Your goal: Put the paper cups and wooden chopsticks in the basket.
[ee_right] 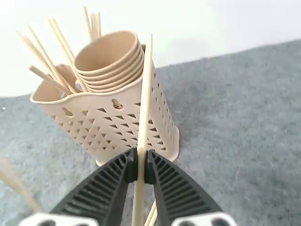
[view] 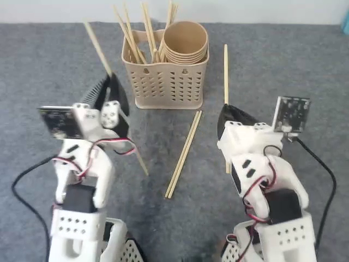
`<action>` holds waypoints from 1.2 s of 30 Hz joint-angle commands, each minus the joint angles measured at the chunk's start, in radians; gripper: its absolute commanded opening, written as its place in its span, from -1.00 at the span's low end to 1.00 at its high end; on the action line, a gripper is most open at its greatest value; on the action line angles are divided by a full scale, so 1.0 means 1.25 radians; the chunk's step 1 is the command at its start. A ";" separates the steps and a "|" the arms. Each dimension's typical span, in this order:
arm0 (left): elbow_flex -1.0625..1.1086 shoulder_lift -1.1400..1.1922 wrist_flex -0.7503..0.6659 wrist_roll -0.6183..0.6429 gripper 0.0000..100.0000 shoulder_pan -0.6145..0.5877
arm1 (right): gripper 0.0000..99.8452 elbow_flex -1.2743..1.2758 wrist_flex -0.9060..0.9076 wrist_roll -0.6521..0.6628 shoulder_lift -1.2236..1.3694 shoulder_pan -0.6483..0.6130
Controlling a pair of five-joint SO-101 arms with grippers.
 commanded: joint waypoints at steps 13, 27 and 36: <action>-0.266 0.259 -0.329 -0.075 -0.97 -0.005 | -0.98 -0.004 -0.449 0.108 -0.094 0.007; -0.423 0.675 -0.570 -0.074 -0.97 -0.001 | -0.98 0.038 -0.500 0.108 -0.133 0.052; -0.530 0.860 -0.540 -0.074 -0.92 -0.004 | -0.98 0.070 -0.499 0.108 -0.198 0.072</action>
